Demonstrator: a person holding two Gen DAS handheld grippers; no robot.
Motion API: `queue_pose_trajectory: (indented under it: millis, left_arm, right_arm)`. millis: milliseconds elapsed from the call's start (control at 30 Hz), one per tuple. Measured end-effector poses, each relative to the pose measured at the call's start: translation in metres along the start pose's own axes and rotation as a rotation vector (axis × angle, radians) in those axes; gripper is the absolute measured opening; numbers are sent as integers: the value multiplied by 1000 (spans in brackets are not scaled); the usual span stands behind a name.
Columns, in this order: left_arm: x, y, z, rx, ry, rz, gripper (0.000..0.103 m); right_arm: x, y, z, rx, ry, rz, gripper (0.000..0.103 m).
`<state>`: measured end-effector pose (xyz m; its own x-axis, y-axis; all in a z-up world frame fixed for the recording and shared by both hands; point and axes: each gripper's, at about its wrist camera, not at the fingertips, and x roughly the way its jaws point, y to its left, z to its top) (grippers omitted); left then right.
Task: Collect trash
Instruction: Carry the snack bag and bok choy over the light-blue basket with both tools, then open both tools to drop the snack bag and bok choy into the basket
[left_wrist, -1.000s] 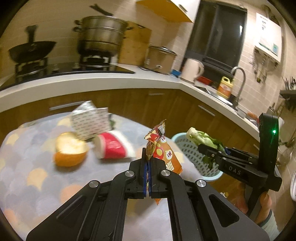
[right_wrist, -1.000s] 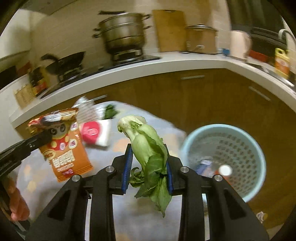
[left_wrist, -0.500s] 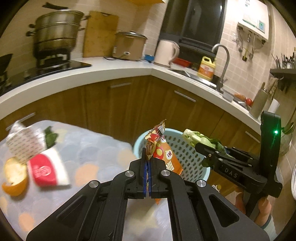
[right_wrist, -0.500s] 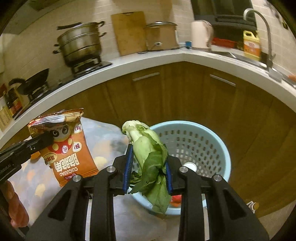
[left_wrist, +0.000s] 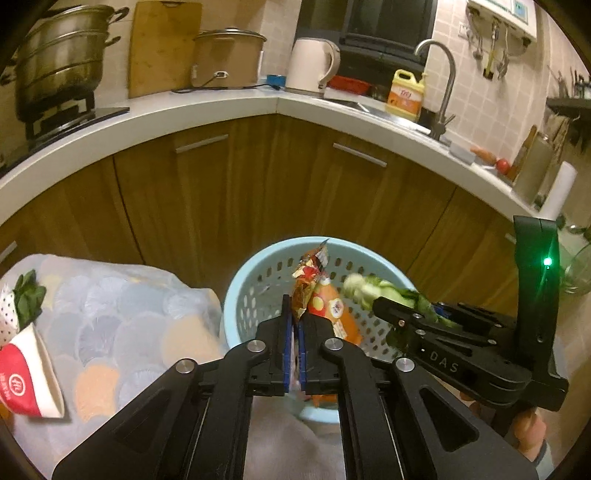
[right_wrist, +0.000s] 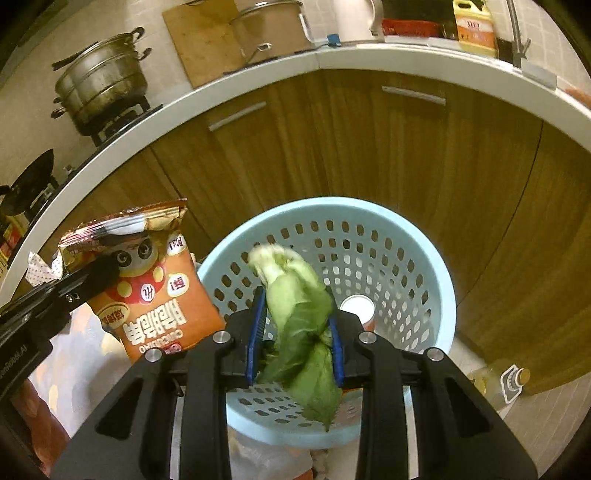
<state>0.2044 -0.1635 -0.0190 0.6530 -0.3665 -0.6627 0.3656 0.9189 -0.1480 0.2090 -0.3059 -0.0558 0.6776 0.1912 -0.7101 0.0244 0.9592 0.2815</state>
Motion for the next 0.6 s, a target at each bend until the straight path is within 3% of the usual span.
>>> queue_pose_trajectory:
  millis: [67,100,133,200,400,600]
  left_arm:
    - [5,-1,0,4,7,-1,19]
    - [7,-1,0,3,13,1,35]
    - [8,-1,-2,3,12,8,38]
    - [8,0,-3,4,15,8,38]
    - [-2,7,-7,-12,9,8,38]
    - [-26,16,-11,-31,-20,25,38]
  right_arm:
    - [6,-5,0,16,17,11,28]
    - [8,-8,0,26,23,14,32]
    - [8,-10,0,34,25,14,34]
    - [6,-12,-2,45,19,13,42]
    - [-3,-16,-4,58,6,22,42]
    - [-20,5,-2,22,-24,53,42]
